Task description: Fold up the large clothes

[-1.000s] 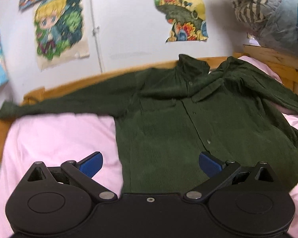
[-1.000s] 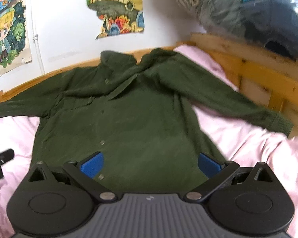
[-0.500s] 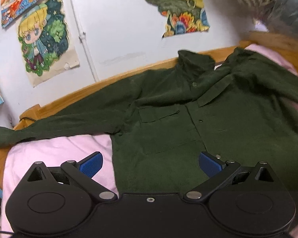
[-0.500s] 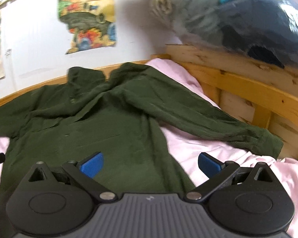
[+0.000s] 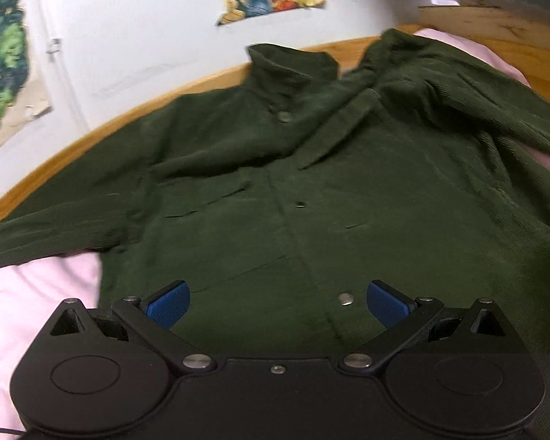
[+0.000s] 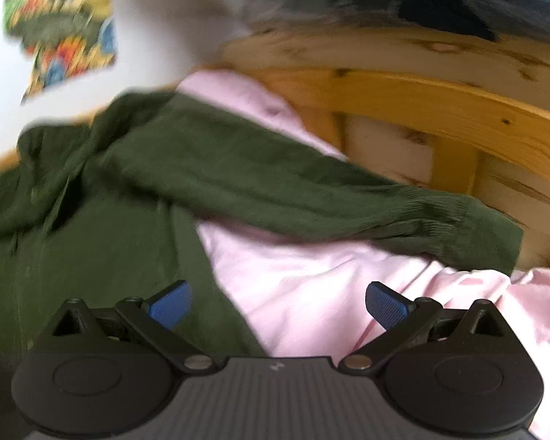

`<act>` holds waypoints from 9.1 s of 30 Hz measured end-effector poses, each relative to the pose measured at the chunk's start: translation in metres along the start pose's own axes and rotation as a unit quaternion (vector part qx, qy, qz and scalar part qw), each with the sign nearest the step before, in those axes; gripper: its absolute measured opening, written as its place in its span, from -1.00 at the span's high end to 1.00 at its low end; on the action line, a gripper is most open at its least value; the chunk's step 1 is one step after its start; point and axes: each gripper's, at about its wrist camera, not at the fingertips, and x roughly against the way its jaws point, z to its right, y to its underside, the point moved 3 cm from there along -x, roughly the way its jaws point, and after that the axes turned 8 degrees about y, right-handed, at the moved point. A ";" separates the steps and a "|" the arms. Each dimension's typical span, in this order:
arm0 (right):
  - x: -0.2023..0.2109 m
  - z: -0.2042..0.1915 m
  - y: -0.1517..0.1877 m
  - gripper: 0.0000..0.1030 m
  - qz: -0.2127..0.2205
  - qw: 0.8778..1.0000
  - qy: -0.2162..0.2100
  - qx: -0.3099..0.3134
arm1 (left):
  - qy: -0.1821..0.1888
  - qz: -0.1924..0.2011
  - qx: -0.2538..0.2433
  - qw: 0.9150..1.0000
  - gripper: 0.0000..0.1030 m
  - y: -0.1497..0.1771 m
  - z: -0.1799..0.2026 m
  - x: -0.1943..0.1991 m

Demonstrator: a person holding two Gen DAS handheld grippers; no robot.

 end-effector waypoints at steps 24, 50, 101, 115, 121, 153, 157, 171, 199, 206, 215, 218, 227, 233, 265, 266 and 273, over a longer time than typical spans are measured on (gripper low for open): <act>-0.051 0.097 -0.037 0.63 0.038 0.973 0.180 -0.138 | 0.042 -0.035 -0.012 0.998 -0.99 0.038 -0.024 0.004; 0.116 -0.346 0.046 0.41 0.174 0.776 -0.407 0.450 | 0.100 0.018 -0.004 0.995 -0.99 0.062 -0.042 0.044; -0.158 -0.207 -0.132 -0.54 -0.009 0.916 -0.231 0.327 | 0.124 0.077 0.140 0.979 -0.99 -0.001 -0.181 -0.107; -0.137 -0.190 -0.025 -0.63 0.061 0.812 -0.165 0.557 | 0.106 0.005 0.050 0.993 -0.97 -0.001 -0.143 -0.119; -0.152 -0.212 -0.035 -0.62 0.160 0.866 -0.093 0.464 | 0.093 0.007 0.046 0.995 -0.65 -0.004 -0.147 -0.117; -0.173 -0.192 -0.097 0.78 0.046 0.963 -0.139 0.225 | 0.124 -0.010 0.067 0.990 -0.28 -0.002 -0.142 -0.110; -0.173 -0.207 -0.093 0.74 0.056 0.965 -0.114 0.228 | 0.123 -0.021 0.074 0.989 -0.41 -0.004 -0.144 -0.115; -0.036 -0.174 0.006 -1.00 0.038 0.980 -0.127 0.145 | 0.092 0.068 0.069 0.991 -0.85 -0.036 -0.185 -0.061; -0.006 -0.172 0.037 -1.00 -0.016 0.969 -0.232 0.081 | -0.317 0.205 0.395 0.838 0.86 -0.011 -0.445 0.074; -0.002 -0.154 0.025 -1.00 0.008 0.972 -0.227 0.058 | -0.153 0.347 0.079 0.922 0.86 -0.118 -0.297 0.099; -0.014 -0.108 0.008 -1.00 0.033 0.983 -0.180 0.003 | 0.151 0.246 -0.172 0.942 0.79 -0.105 -0.073 0.044; -0.020 -0.097 0.007 -1.00 0.028 0.983 -0.181 -0.019 | 0.214 0.169 -0.166 0.948 0.55 -0.082 -0.046 0.011; -0.029 -0.123 0.029 -0.91 -0.031 0.962 -0.271 0.007 | 0.242 0.085 -0.112 0.960 -0.40 -0.045 -0.082 -0.002; -0.023 -0.165 0.054 -0.58 -0.068 0.947 -0.299 0.101 | 0.056 0.071 0.008 0.996 -0.42 -0.043 -0.175 -0.016; 0.000 -0.151 0.038 0.61 0.006 0.972 -0.202 0.120 | -0.043 0.017 0.222 0.974 0.89 -0.056 -0.293 -0.104; -0.004 -0.152 0.042 0.61 -0.007 0.972 -0.199 0.125 | -0.045 0.026 0.222 0.974 0.89 -0.056 -0.292 -0.099; -0.010 -0.154 0.046 0.19 -0.018 0.971 -0.206 0.124 | -0.060 -0.022 0.183 0.981 0.61 -0.047 -0.282 -0.118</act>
